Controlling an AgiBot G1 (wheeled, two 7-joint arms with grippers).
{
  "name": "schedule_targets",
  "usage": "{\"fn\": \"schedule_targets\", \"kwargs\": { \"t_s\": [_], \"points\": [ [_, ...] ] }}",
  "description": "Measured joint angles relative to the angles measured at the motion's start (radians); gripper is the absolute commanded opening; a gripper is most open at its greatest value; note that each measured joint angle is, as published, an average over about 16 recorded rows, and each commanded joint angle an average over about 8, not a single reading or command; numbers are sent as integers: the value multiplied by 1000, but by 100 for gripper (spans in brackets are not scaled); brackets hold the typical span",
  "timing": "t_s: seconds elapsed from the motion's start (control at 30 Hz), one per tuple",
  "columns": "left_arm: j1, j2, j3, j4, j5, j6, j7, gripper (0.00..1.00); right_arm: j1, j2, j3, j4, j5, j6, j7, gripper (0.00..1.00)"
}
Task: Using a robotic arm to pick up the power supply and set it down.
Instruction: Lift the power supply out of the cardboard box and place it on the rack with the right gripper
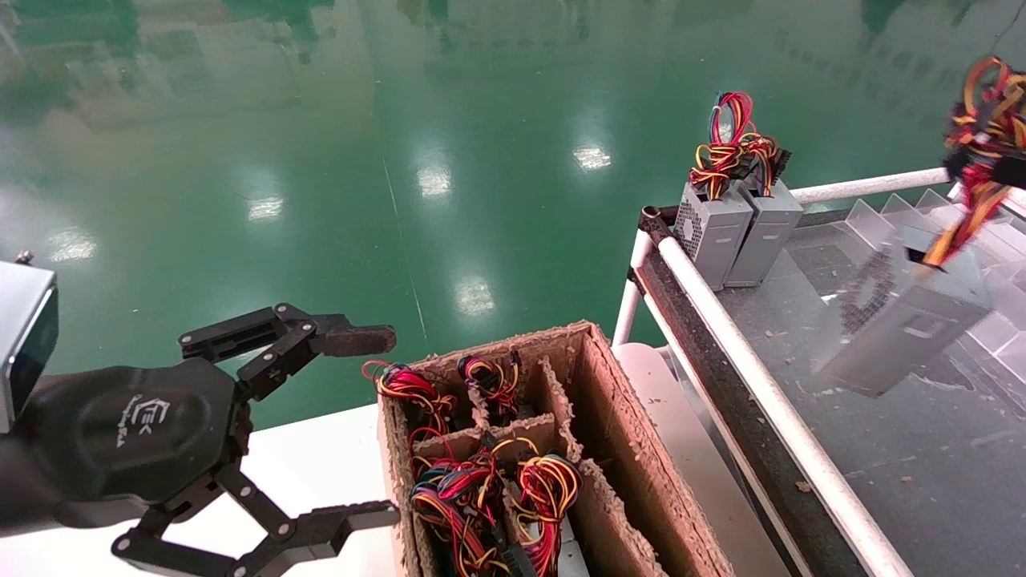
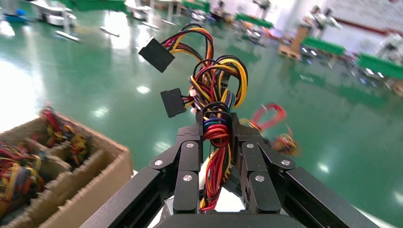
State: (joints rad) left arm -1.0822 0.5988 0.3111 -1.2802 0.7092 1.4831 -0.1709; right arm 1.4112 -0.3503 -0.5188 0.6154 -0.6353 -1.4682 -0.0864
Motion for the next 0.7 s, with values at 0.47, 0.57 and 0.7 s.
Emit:
{"fn": "schedule_targets", "kwargs": {
  "t_s": [0.47, 0.57, 0.7],
  "points": [
    [0, 0, 1, 0, 0, 0, 0, 100, 118, -76, -71, -215, -156, -75, -48, 0],
    [0, 0, 1, 0, 0, 0, 0, 100, 141, -105, -83, -249, -179, -76, -65, 0],
    [0, 0, 1, 0, -1, 0, 0, 100, 173, -146, -98, -295, -207, -69, -85, 0]
  ]
}}
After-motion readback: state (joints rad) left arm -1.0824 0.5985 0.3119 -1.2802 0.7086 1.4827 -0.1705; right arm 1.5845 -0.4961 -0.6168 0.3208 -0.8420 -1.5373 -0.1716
